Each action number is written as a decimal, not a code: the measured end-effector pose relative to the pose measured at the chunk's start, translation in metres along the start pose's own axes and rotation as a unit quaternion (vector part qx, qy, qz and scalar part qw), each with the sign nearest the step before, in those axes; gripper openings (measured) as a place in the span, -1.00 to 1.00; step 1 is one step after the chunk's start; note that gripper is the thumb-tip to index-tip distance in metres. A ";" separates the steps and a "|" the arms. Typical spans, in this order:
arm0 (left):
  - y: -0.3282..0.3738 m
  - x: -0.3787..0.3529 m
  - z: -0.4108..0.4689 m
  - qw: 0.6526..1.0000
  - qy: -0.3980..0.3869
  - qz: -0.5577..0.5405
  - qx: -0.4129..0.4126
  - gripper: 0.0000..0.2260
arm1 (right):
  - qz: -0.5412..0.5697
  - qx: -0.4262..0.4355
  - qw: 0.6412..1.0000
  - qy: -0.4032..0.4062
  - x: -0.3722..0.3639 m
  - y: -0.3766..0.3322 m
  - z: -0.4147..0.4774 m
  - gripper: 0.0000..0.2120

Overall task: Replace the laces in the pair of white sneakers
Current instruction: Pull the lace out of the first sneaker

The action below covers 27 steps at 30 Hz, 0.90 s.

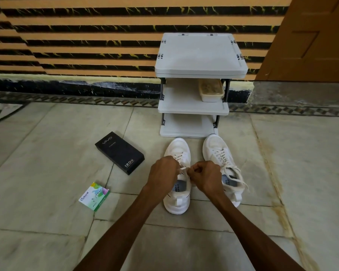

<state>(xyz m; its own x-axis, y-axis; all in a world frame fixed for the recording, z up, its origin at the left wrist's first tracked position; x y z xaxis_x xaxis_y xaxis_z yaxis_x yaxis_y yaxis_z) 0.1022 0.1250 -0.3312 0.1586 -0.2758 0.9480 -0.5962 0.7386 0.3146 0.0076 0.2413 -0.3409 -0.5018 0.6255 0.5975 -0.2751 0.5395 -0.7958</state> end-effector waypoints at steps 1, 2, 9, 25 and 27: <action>0.002 0.004 0.000 0.999 0.011 -0.042 -0.006 -0.94 | 0.002 -0.004 1.000 0.005 0.000 0.001 0.000 -0.85; 0.003 0.014 -0.001 0.991 0.033 -0.129 0.001 -0.91 | 0.006 -0.008 1.000 0.007 0.000 0.003 0.000 -0.85; -0.044 0.096 0.004 0.521 0.107 -0.834 0.146 -0.87 | 0.005 -0.017 1.000 0.007 -0.002 0.009 0.002 -0.81; -0.010 0.017 -0.015 0.981 0.074 -0.148 0.098 -0.41 | -0.278 0.127 0.952 -0.017 -0.018 -0.024 0.009 -0.59; -0.002 0.017 -0.012 0.987 0.084 -0.117 0.075 -0.40 | -0.281 0.125 0.951 -0.019 -0.021 -0.023 0.009 -0.59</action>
<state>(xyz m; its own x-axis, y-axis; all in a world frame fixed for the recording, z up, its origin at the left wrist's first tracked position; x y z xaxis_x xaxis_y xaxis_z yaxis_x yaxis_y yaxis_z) 0.1153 0.1265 -0.3147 0.4265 -0.3121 0.8489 -0.6355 0.5645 0.5268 0.0174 0.2106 -0.3357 -0.2459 0.2542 0.9354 -0.6922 0.6295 -0.3531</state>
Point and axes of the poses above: each hand's wrist, its own z-axis towards the middle knuckle, its own x-axis out of the back of the hand, y = z × x, the point moved 7 cm from there along z, towards the middle knuckle, and after that the axes turned 2 degrees about y, right-handed, at the moved point
